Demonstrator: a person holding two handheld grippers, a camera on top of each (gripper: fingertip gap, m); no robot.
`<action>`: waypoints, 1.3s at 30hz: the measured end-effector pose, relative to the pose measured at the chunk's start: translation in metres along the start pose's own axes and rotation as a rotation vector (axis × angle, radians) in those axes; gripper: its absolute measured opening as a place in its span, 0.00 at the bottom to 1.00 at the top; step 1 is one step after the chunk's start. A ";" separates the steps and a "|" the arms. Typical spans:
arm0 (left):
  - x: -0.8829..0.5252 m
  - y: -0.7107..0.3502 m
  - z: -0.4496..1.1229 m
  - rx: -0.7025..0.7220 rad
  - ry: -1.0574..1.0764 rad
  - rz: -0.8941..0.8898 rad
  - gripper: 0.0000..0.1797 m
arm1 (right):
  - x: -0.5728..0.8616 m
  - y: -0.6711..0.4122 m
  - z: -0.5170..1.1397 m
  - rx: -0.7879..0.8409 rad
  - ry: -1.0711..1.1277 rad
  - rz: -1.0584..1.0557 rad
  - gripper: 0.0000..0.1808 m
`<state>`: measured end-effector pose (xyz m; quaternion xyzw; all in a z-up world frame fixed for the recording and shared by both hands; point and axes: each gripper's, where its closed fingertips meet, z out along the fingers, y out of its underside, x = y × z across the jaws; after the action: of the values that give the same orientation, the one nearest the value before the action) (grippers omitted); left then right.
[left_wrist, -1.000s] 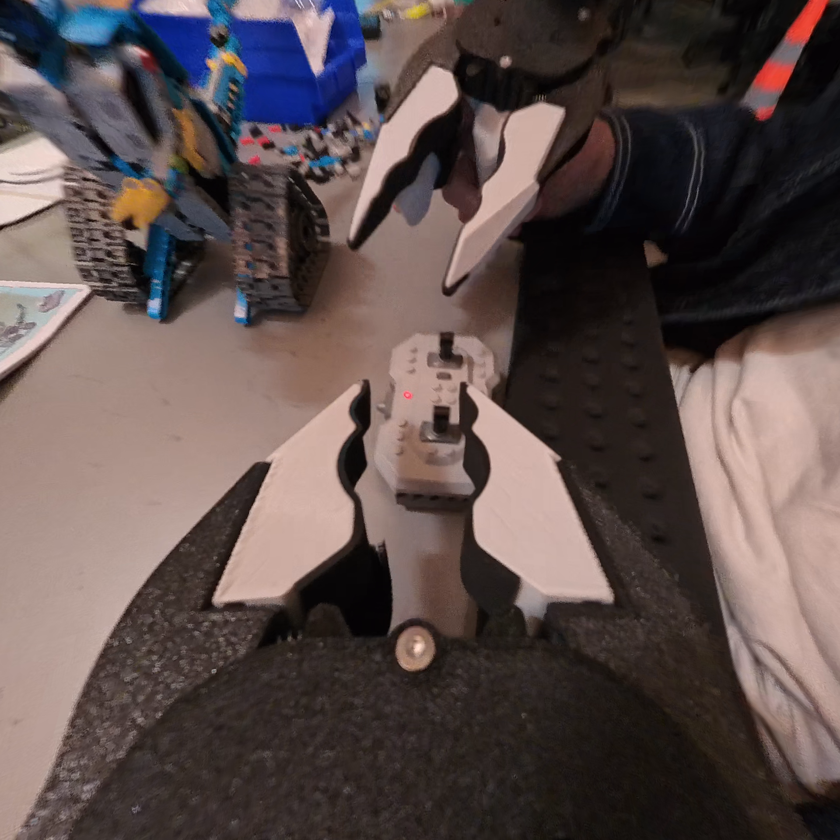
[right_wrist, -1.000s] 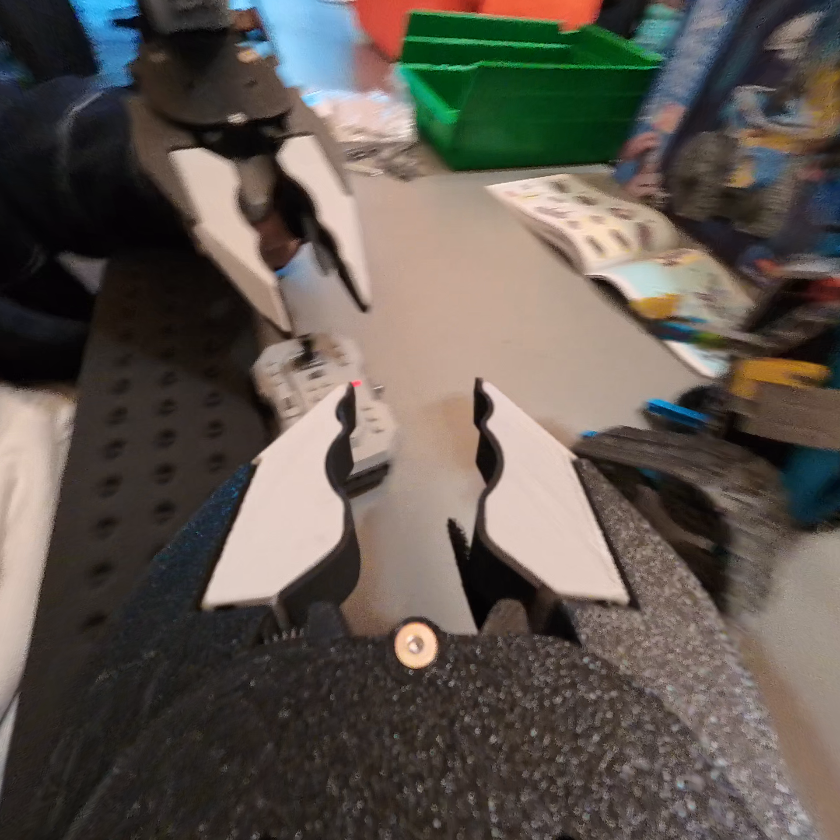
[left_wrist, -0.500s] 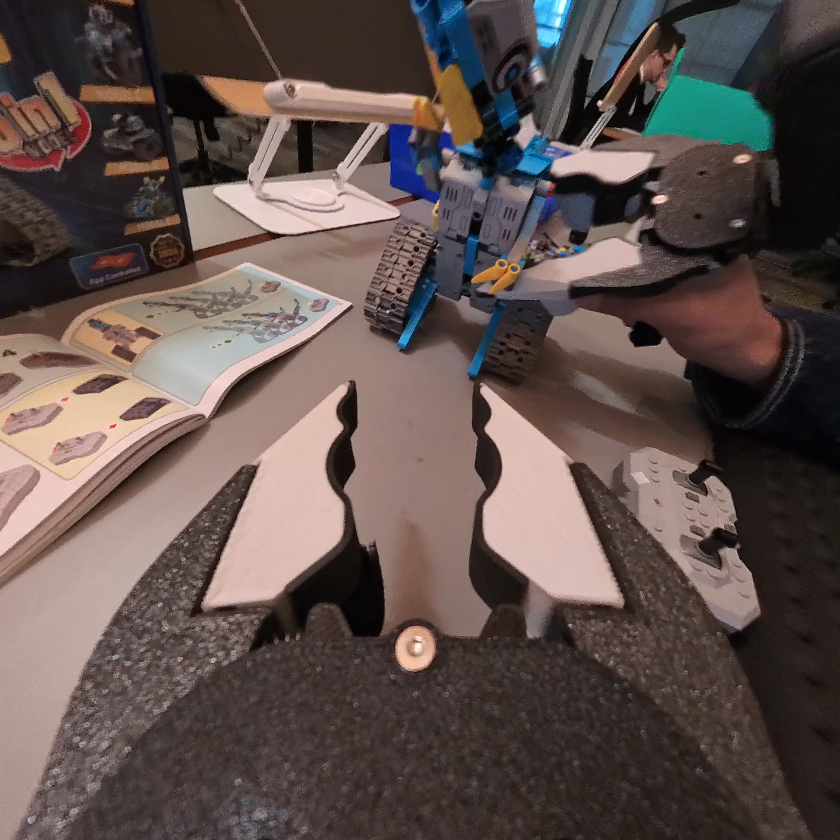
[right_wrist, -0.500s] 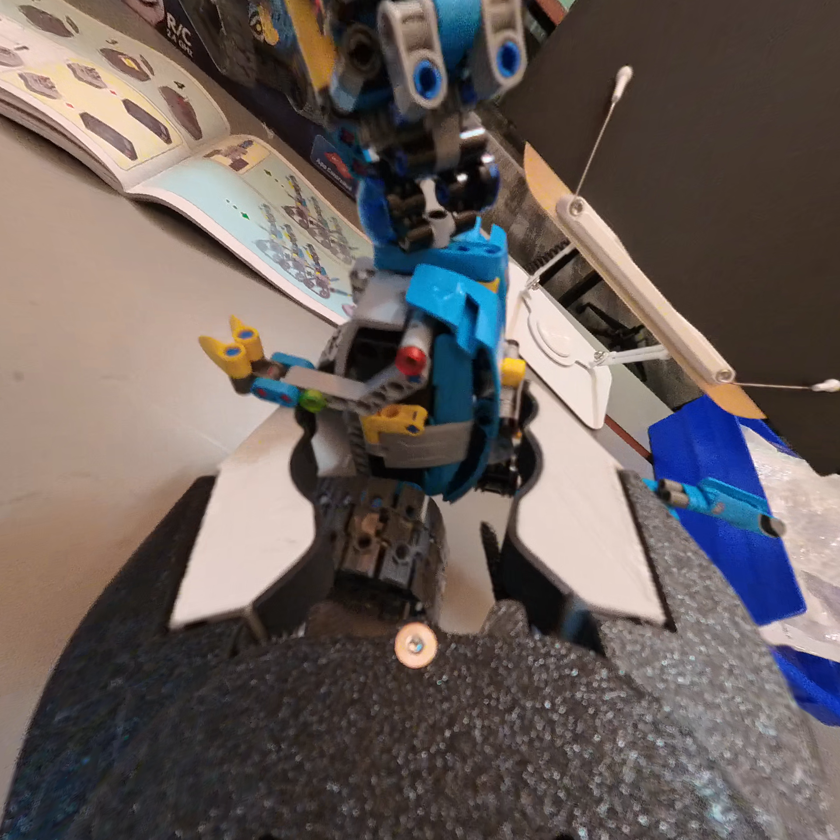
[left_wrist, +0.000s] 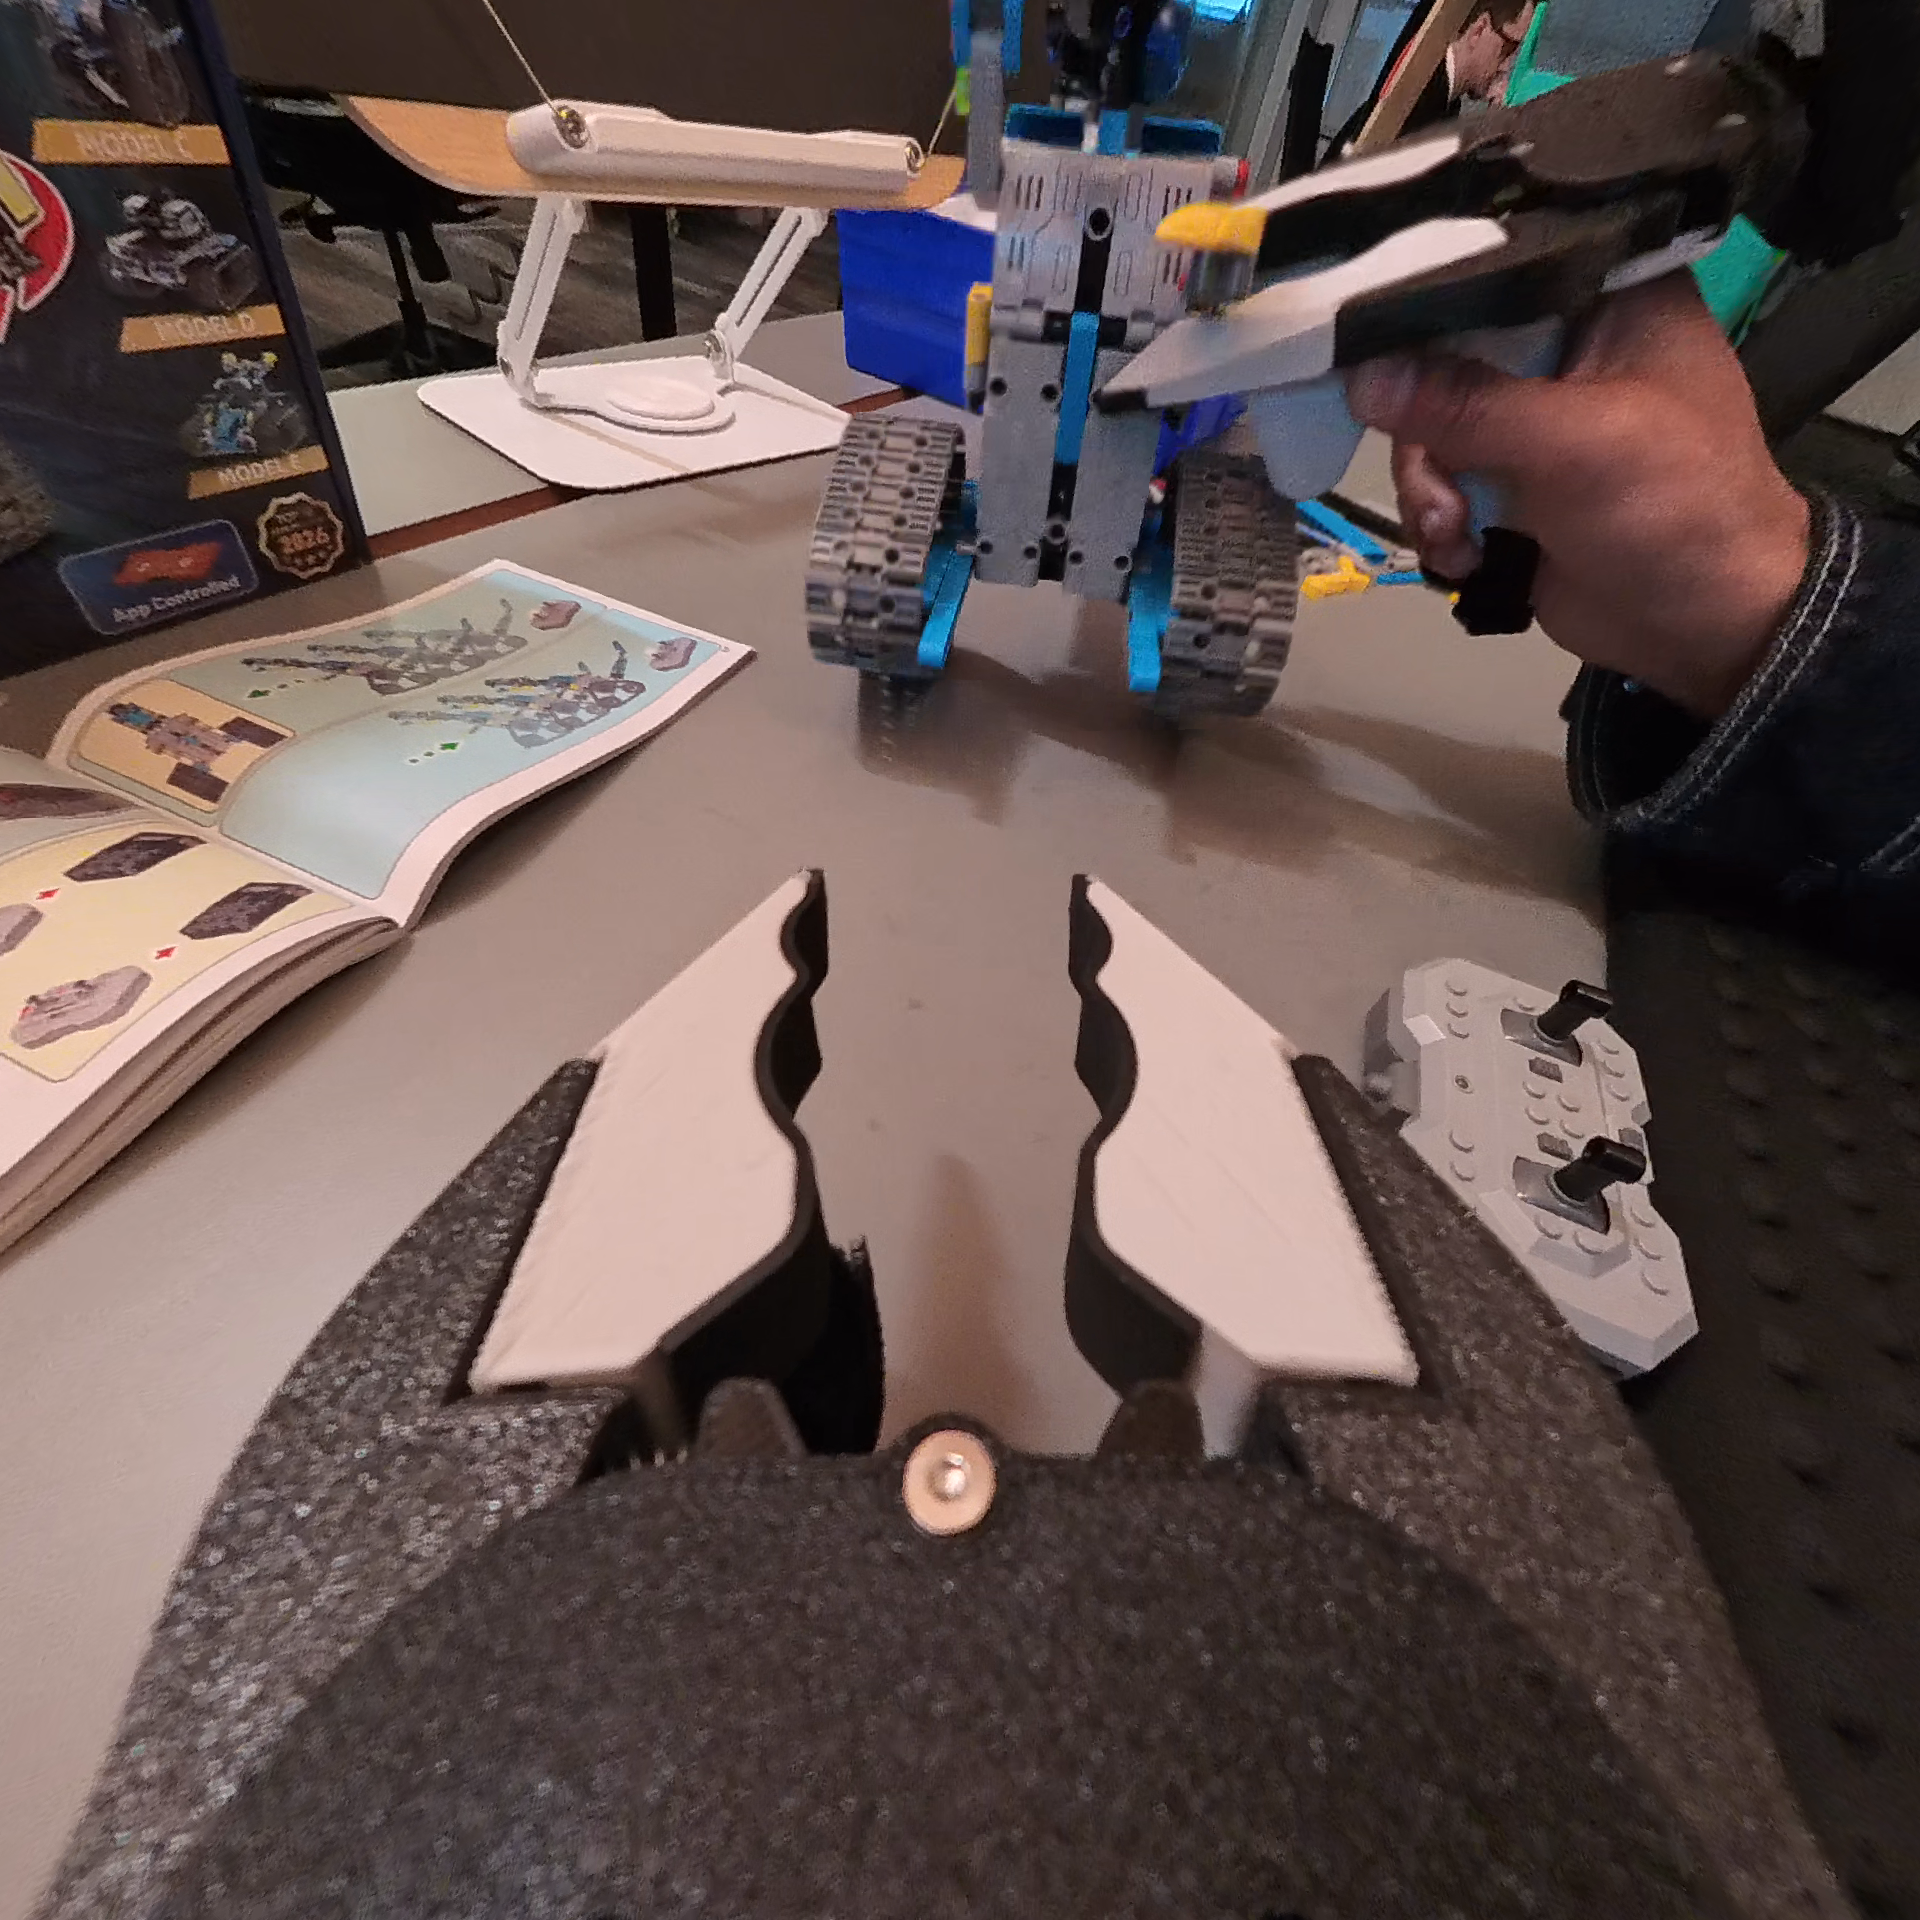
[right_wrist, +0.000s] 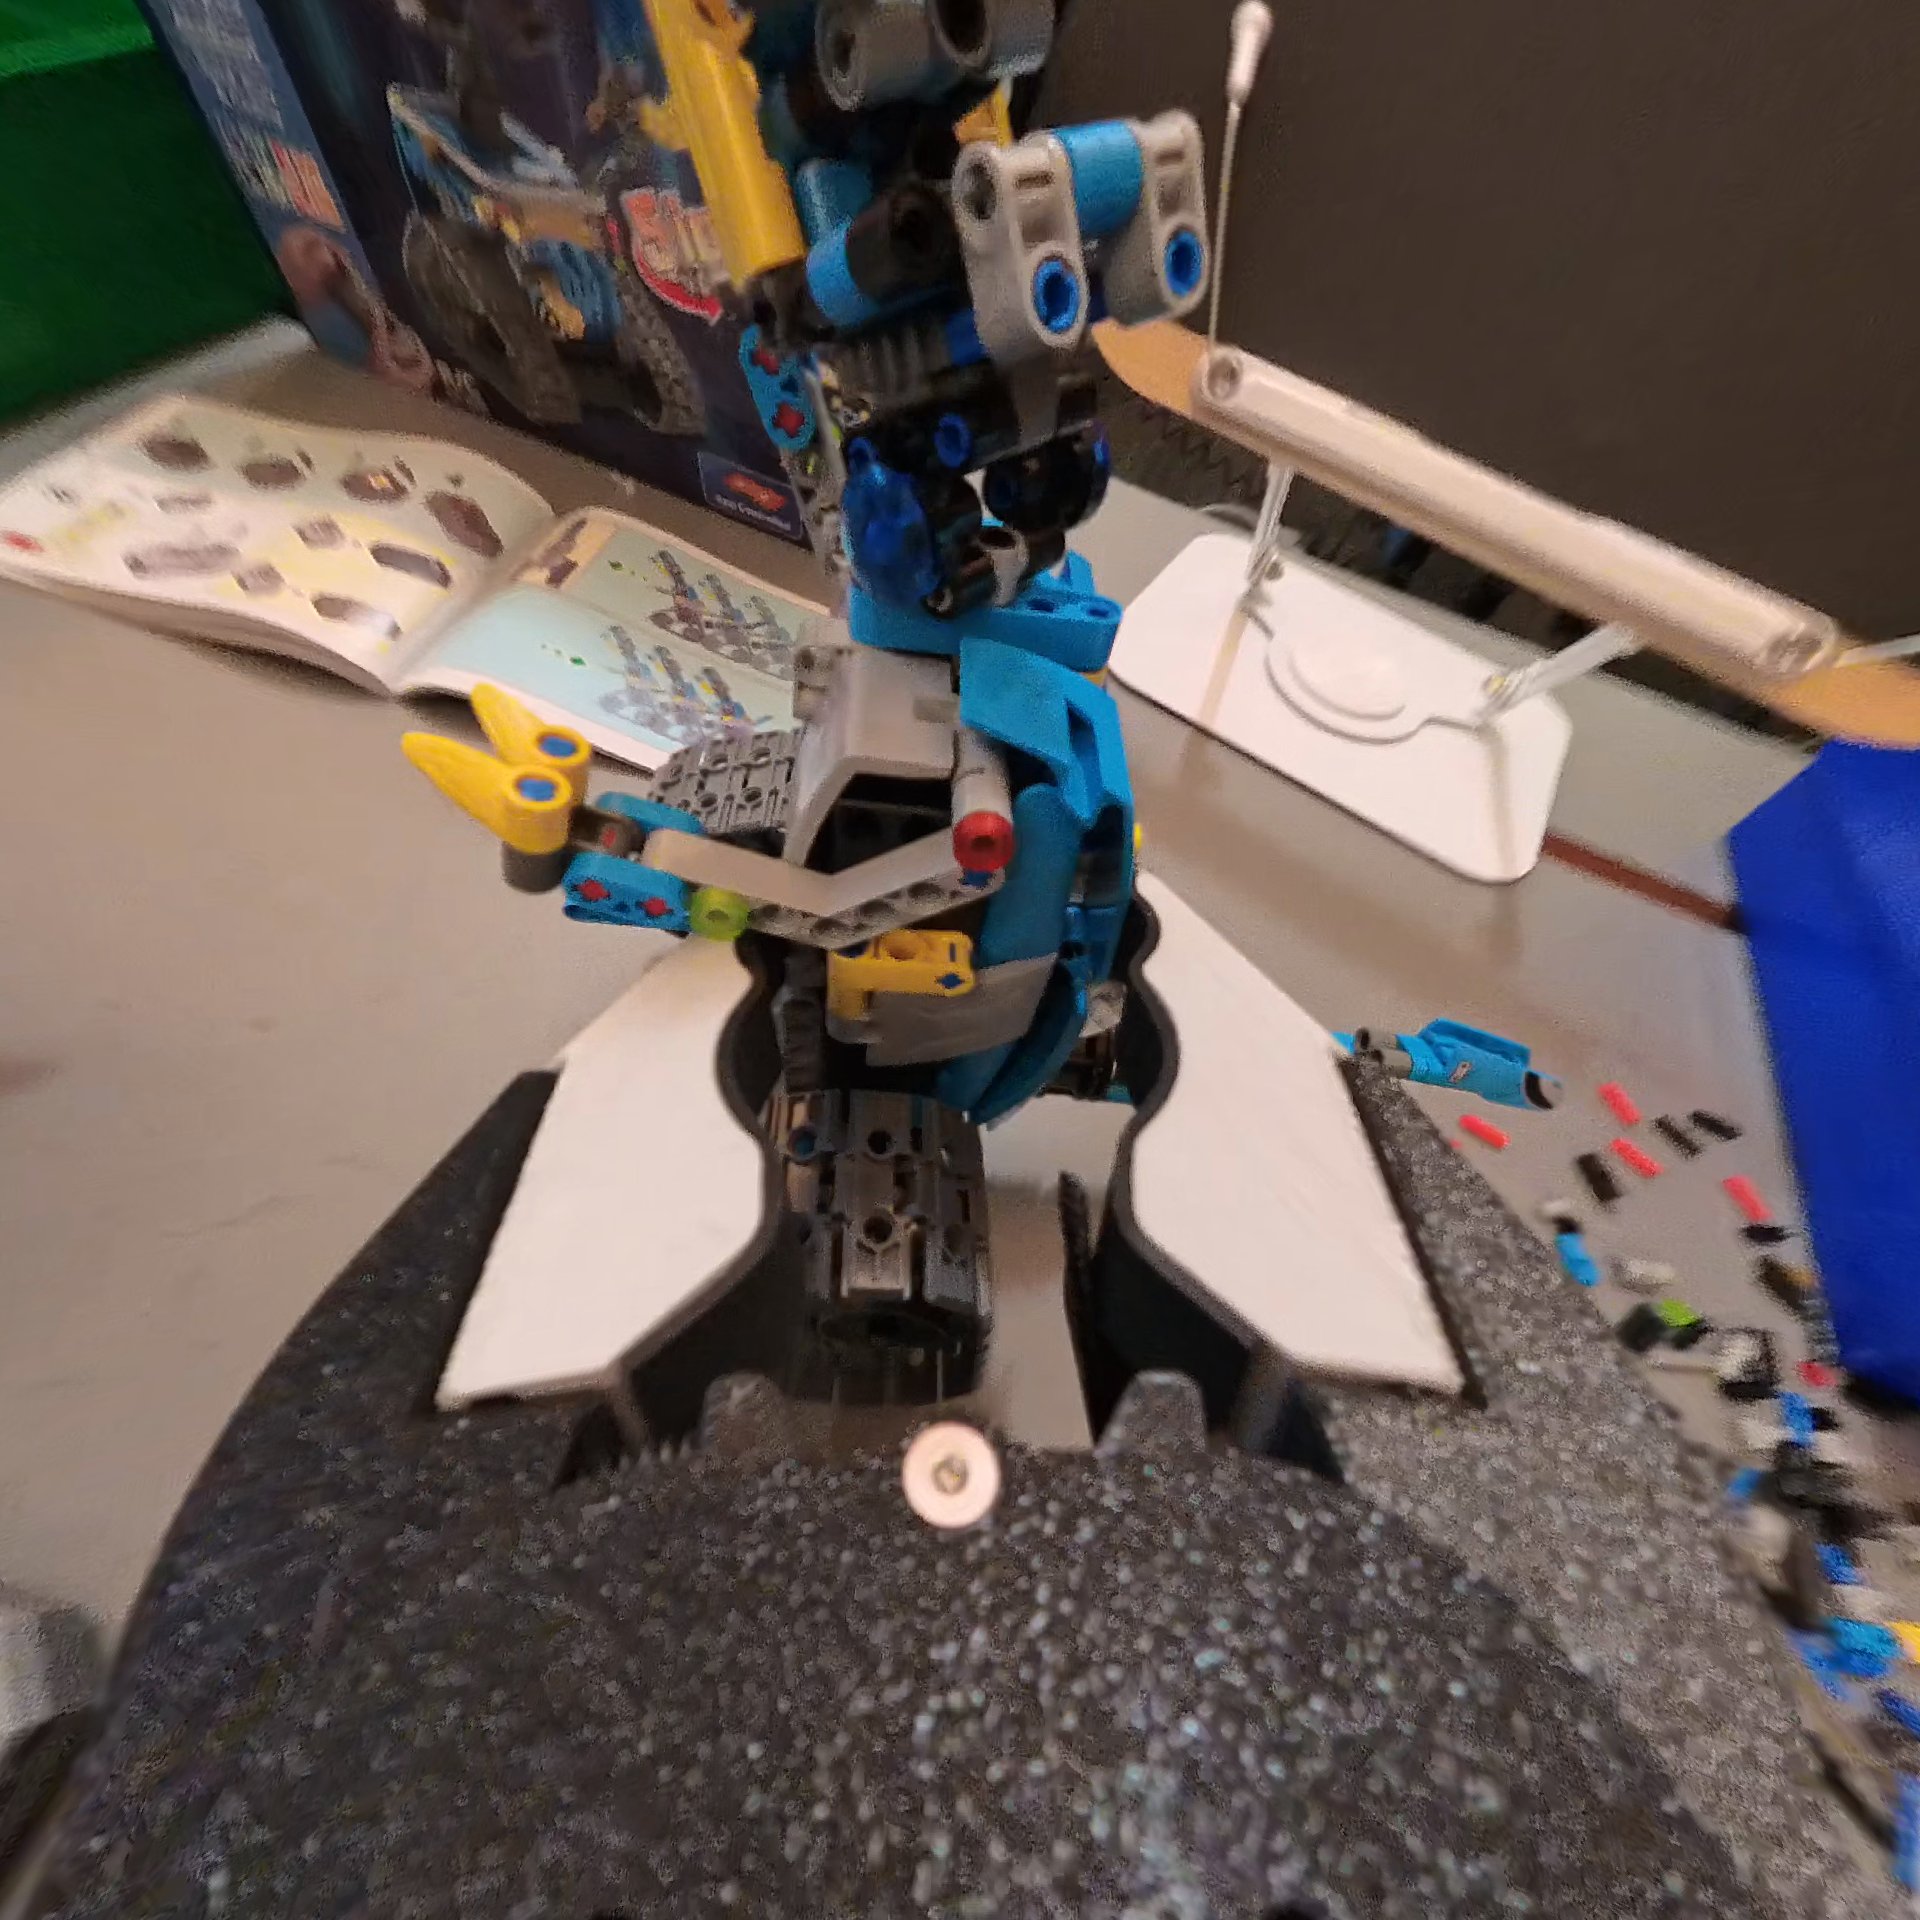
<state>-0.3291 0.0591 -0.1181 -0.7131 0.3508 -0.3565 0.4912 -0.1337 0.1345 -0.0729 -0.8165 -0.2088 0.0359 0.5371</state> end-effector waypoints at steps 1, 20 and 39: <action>0.000 0.000 0.000 0.001 0.003 -0.009 0.25 | 0.005 0.001 0.000 0.002 -0.033 0.074 0.35; 0.002 0.002 0.002 -0.018 0.050 -0.066 0.25 | 0.038 0.020 0.004 0.073 -0.325 0.556 0.33; 0.059 -0.003 0.081 -0.124 0.306 0.143 0.37 | 0.033 0.021 0.004 0.094 -0.344 0.461 0.34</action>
<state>-0.2303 0.0462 -0.1274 -0.6526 0.4925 -0.4027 0.4115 -0.0980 0.1434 -0.0874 -0.7984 -0.1040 0.3048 0.5088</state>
